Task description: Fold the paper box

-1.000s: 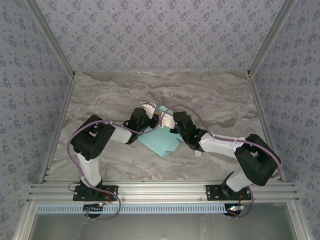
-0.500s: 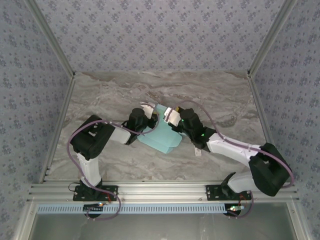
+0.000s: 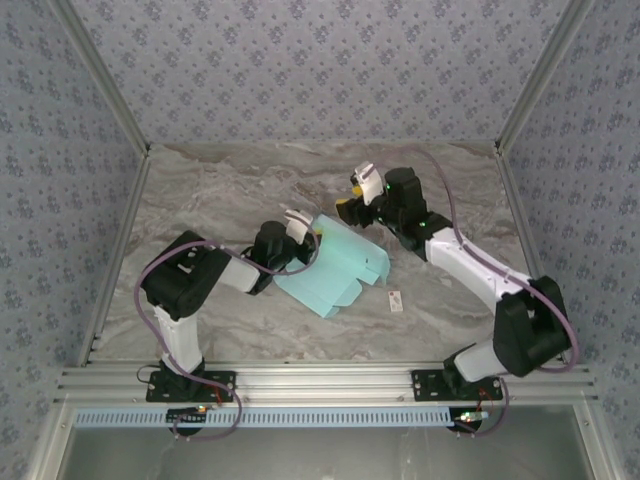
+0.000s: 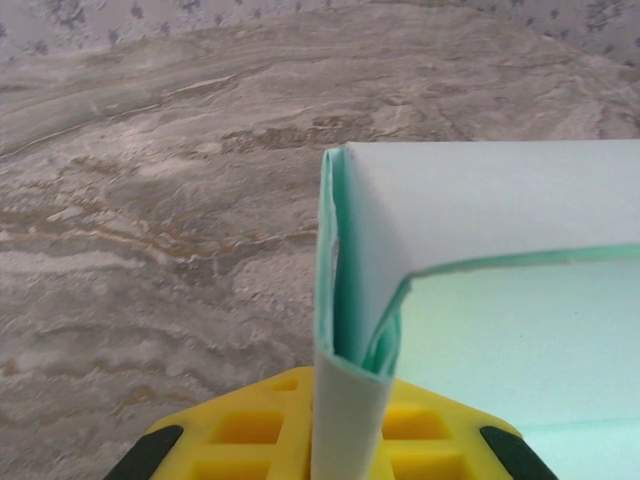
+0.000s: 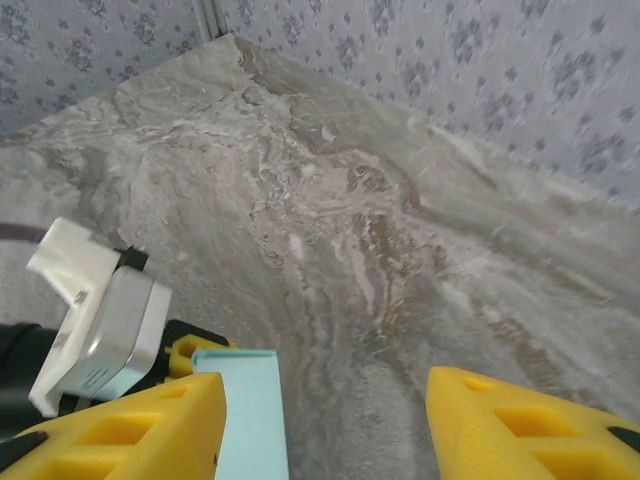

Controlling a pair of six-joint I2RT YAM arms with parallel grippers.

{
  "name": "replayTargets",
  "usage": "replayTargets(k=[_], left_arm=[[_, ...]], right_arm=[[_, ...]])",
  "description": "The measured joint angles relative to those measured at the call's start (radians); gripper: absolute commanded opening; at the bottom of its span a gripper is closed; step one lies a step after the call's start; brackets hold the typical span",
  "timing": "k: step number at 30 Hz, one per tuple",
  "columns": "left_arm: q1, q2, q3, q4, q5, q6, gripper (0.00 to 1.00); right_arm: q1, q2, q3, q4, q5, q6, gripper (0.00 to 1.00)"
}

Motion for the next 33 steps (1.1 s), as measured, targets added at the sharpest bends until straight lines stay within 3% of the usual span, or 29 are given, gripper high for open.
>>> replayTargets(k=[10, 20, 33], left_arm=[[-0.031, 0.032, 0.000, 0.041, 0.040, 0.046, 0.15], [-0.038, 0.066, 0.000, 0.050, 0.039, 0.059, 0.16], [-0.038, 0.079, 0.000, 0.066, 0.040, 0.059, 0.17]], right_arm=[[-0.030, 0.278, 0.144, -0.113, -0.234, 0.163, 0.59], [-0.056, 0.332, 0.145, -0.132, -0.336, 0.208, 0.58], [-0.076, 0.354, 0.119, -0.139, -0.380, 0.215, 0.55]])
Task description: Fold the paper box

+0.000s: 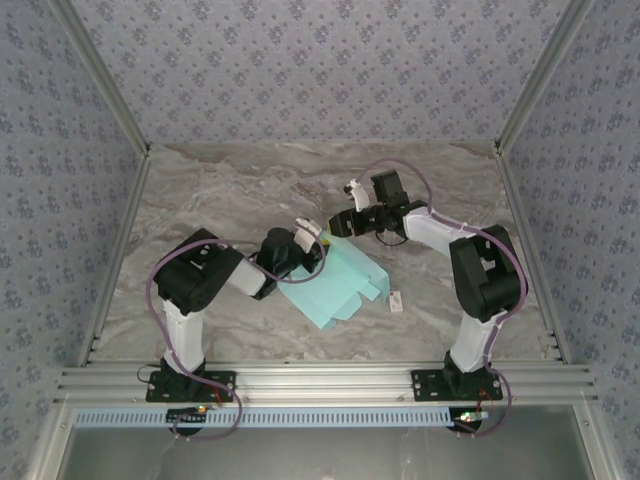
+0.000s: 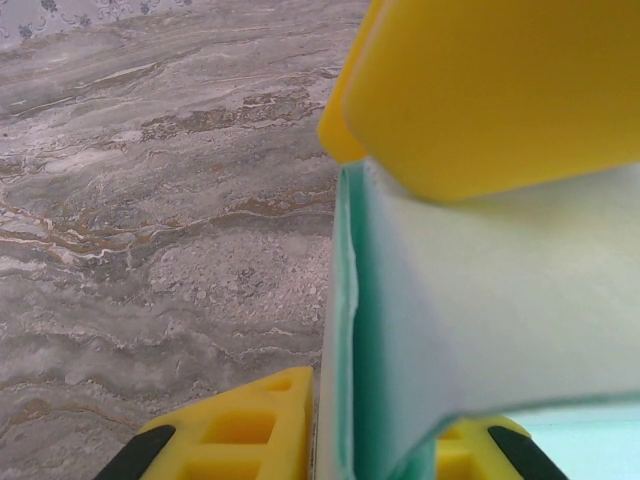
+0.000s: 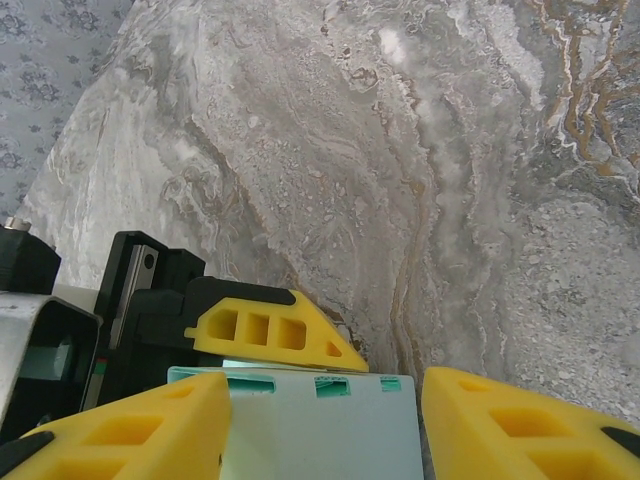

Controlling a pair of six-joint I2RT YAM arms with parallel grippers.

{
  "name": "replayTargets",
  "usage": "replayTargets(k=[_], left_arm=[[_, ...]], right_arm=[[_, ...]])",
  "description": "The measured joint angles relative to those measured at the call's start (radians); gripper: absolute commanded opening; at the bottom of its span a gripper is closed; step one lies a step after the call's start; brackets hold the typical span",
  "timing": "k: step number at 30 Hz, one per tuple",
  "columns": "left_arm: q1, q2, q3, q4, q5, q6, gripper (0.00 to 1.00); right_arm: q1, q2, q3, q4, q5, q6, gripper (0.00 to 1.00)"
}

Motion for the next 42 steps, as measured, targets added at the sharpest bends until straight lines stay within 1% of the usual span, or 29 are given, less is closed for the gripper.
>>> replayTargets(k=[13, 17, 20, 23, 27, 32, 35, 39, 42], left_arm=[[-0.005, 0.000, 0.000, 0.000, -0.003, 0.009, 0.18], [-0.005, 0.000, -0.002, 0.002, -0.003, 0.018, 0.20], [-0.005, 0.000, -0.004, 0.003, -0.004, 0.024, 0.20], [-0.003, 0.000, -0.010, 0.006, -0.006, 0.026, 0.16], [-0.003, 0.000, -0.014, 0.008, -0.018, 0.024, 0.11], [-0.004, -0.003, -0.013, 0.003, -0.028, 0.014, 0.05], [-0.005, -0.017, -0.013, -0.023, -0.046, -0.003, 0.02], [-0.005, -0.057, -0.013, -0.086, -0.103, -0.052, 0.00], [-0.003, -0.095, -0.013, -0.140, -0.150, -0.106, 0.00]], right_arm=[[0.003, 0.027, 0.021, -0.023, -0.006, -0.009, 0.52], [0.013, 0.034, 0.037, -0.047, 0.008, -0.021, 0.52], [0.027, 0.038, 0.069, -0.090, 0.048, -0.041, 0.52], [0.042, 0.038, 0.086, -0.117, 0.084, -0.058, 0.52], [0.044, 0.038, 0.098, -0.138, 0.095, -0.070, 0.53], [0.032, 0.033, 0.113, -0.174, 0.096, -0.071, 0.54], [0.005, 0.016, 0.113, -0.191, 0.095, -0.065, 0.54], [-0.060, -0.065, 0.112, -0.194, 0.088, -0.037, 0.54], [-0.101, -0.183, 0.093, -0.187, 0.099, -0.021, 0.55]])
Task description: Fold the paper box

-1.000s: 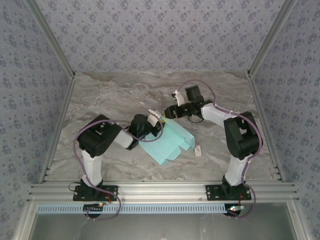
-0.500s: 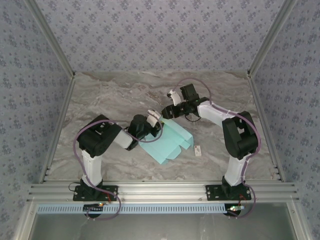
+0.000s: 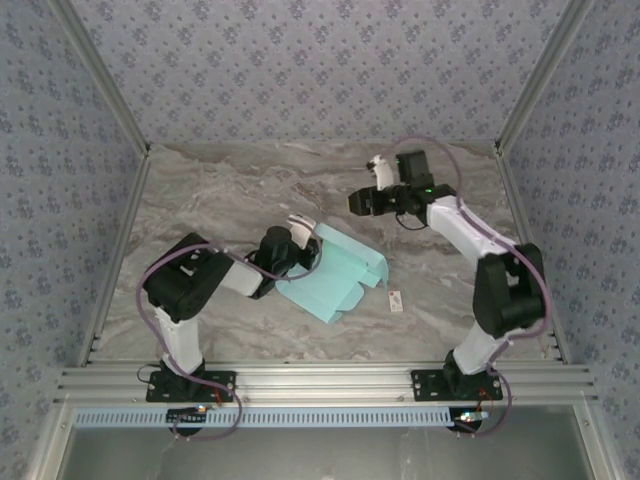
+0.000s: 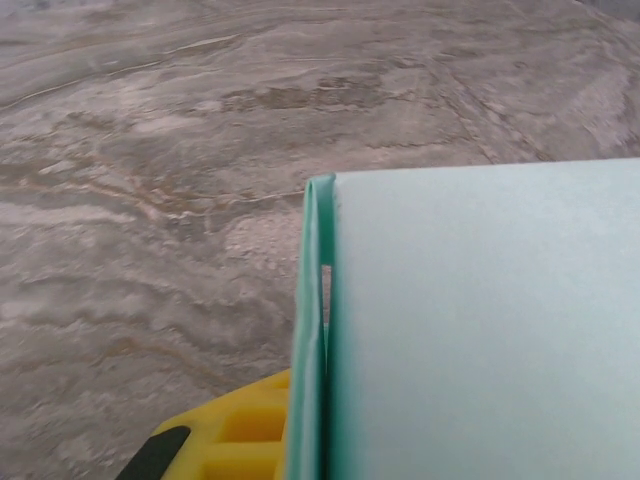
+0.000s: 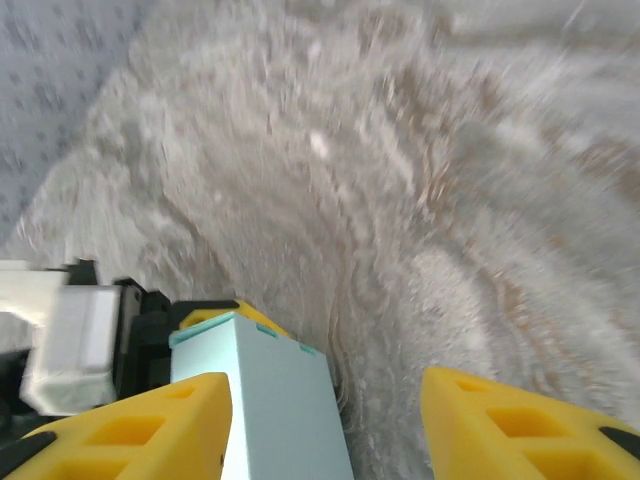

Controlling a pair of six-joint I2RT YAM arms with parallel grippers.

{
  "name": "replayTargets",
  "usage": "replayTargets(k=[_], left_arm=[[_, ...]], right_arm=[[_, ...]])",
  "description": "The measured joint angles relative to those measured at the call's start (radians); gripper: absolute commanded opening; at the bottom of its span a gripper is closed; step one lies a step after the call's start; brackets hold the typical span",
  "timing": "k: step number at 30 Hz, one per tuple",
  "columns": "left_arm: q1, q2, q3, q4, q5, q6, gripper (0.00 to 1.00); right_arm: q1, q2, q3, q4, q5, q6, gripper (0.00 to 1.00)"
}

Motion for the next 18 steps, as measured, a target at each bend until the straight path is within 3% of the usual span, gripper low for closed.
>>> replayTargets(k=[3, 8, 14, 18], left_arm=[[0.000, -0.054, 0.004, -0.091, -0.058, -0.060, 0.00], [0.000, -0.159, 0.043, -0.282, -0.154, -0.171, 0.00], [0.000, -0.242, 0.119, -0.486, -0.229, -0.256, 0.00], [0.000, -0.252, 0.147, -0.595, -0.244, -0.290, 0.00]], right_arm=[[-0.009, -0.152, -0.042, -0.002, 0.064, -0.001, 0.56], [0.068, -0.374, -0.165, -0.023, 0.228, -0.014, 0.58], [0.196, -0.513, -0.339, -0.023, 0.367, -0.039, 0.60], [0.249, -0.549, -0.368, -0.023, 0.412, -0.068, 0.60]])
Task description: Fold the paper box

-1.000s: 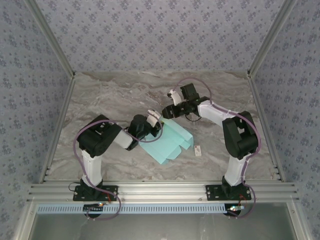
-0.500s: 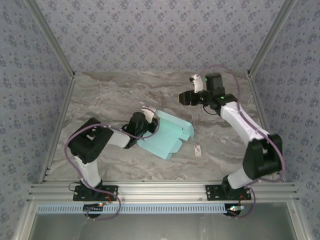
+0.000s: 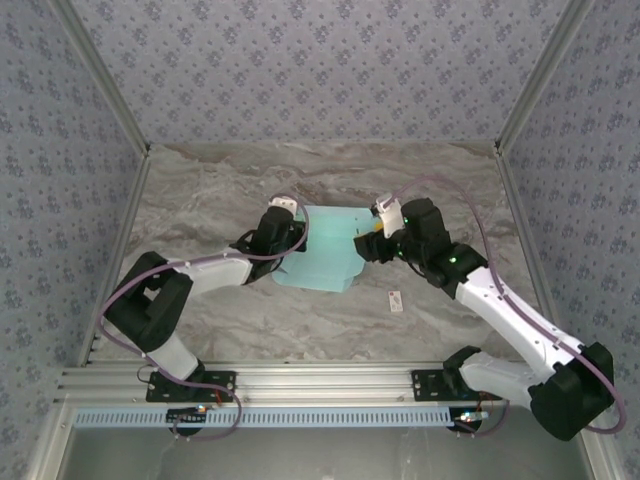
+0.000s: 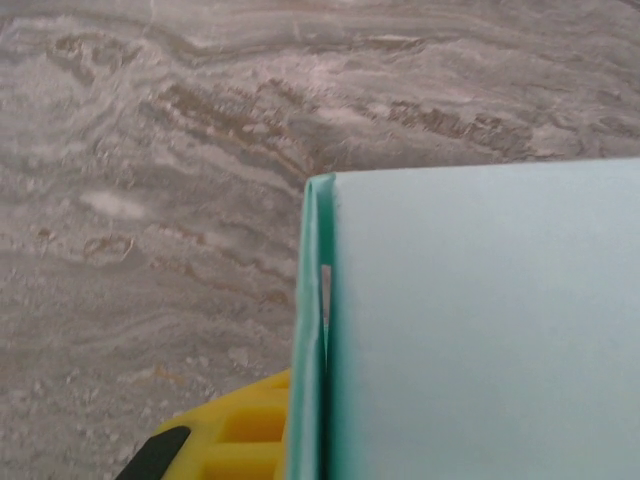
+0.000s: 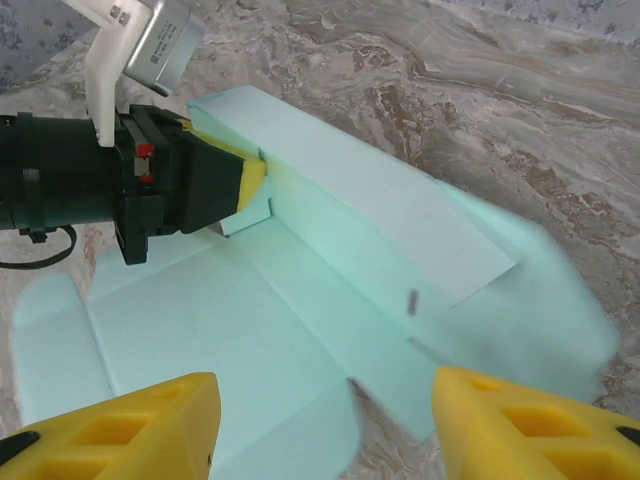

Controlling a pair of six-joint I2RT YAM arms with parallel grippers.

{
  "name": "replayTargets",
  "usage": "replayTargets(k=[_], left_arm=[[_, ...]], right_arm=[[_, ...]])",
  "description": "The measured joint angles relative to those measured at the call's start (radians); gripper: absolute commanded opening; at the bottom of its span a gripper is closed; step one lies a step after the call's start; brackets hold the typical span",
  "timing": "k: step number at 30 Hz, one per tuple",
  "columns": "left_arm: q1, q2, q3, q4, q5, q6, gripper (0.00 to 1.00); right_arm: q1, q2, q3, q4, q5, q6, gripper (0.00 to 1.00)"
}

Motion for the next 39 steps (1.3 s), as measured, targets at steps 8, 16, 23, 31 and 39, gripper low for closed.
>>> replayTargets(k=[8, 16, 23, 31, 39], left_arm=[[0.000, -0.009, 0.011, -0.101, -0.040, -0.026, 0.00], [-0.001, -0.016, 0.028, -0.137, -0.067, -0.026, 0.00], [-0.002, -0.032, 0.038, -0.145, -0.080, -0.025, 0.00], [-0.002, -0.042, 0.039, -0.146, -0.082, -0.025, 0.00], [-0.002, -0.042, 0.039, -0.145, -0.082, -0.026, 0.00]], right_arm=[[0.008, 0.111, 0.129, -0.055, 0.019, 0.011, 0.56], [0.072, 0.272, 0.301, -0.139, 0.135, 0.058, 0.54], [0.108, 0.372, 0.375, -0.193, 0.227, 0.107, 0.53], [0.108, 0.439, 0.377, -0.206, 0.284, 0.127, 0.53], [0.089, 0.448, 0.344, -0.110, 0.169, 0.195, 0.52]])
